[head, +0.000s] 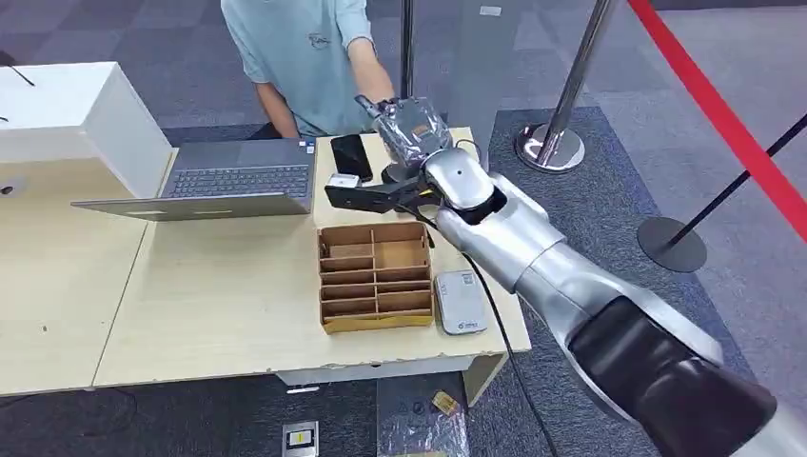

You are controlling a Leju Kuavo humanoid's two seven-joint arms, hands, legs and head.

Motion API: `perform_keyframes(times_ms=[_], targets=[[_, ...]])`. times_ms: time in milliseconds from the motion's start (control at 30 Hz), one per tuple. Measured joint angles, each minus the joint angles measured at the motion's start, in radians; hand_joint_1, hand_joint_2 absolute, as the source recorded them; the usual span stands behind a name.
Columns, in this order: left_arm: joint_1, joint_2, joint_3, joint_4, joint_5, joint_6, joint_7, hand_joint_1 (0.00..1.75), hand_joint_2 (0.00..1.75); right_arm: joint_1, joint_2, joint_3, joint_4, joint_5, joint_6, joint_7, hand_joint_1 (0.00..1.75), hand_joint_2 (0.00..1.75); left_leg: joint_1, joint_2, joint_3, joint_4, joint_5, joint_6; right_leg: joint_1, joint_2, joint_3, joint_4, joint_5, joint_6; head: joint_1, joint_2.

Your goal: Pass the card to the sensor for recognition and then transmit it.

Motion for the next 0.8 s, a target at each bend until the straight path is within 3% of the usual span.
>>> perform_keyframes(times_ms=[267,333,467,600,700,800], targets=[[0.0,0.0,-0.002,0.0,0.0,0.0,0.0,0.0,1.75,0.0,-0.001,-0.002,-0.006,0.006,0.021,0.019,0.0,1.75,0.0,0.0,0.0,0.0,0.0,0.0,0.0,0.0,0.0,0.0,0.0,0.0,0.0,0.0],[0.001,-0.001,-0.004,0.0,-0.001,0.0,-0.005,0.0,1.75,0.0,-0.015,-0.006,-0.063,0.042,0.116,0.091,0.0,1.75,0.0,0.0,0.0,0.0,0.0,0.0,0.0,0.0,0.0,0.0,0.0,0.0,0.0,0.0],[0.001,-0.001,-0.005,0.0,-0.002,0.0,-0.014,0.0,1.75,0.0,-0.042,-0.009,-0.132,0.051,0.18,0.158,0.0,1.75,0.0,0.0,0.0,0.0,0.0,0.0,0.0,0.0,0.0,0.0,0.0,0.0,0.0,0.0],[0.001,-0.001,-0.005,0.0,-0.003,0.0,-0.019,0.0,1.75,0.0,-0.069,-0.018,-0.193,0.055,0.217,0.182,0.0,1.75,0.0,0.001,0.001,0.0,0.0,0.0,0.0,0.0,0.0,0.0,0.0,0.0,0.0,0.0],[0.003,-0.001,-0.005,0.0,0.0,0.004,-0.038,0.0,1.75,-0.005,-0.114,-0.027,-0.265,0.07,0.288,0.245,0.0,1.75,0.0,0.0,0.001,0.001,0.0,0.0,0.0,0.0,0.0,0.0,0.0,0.0,0.0,0.0],[0.004,-0.001,-0.005,0.0,0.011,0.016,-0.058,0.0,1.75,-0.015,-0.192,-0.045,-0.37,0.048,0.39,0.303,0.0,1.75,0.0,0.0,0.001,0.002,0.0,0.0,0.0,0.0,0.0,-0.001,0.0,0.0,0.0,0.0]])
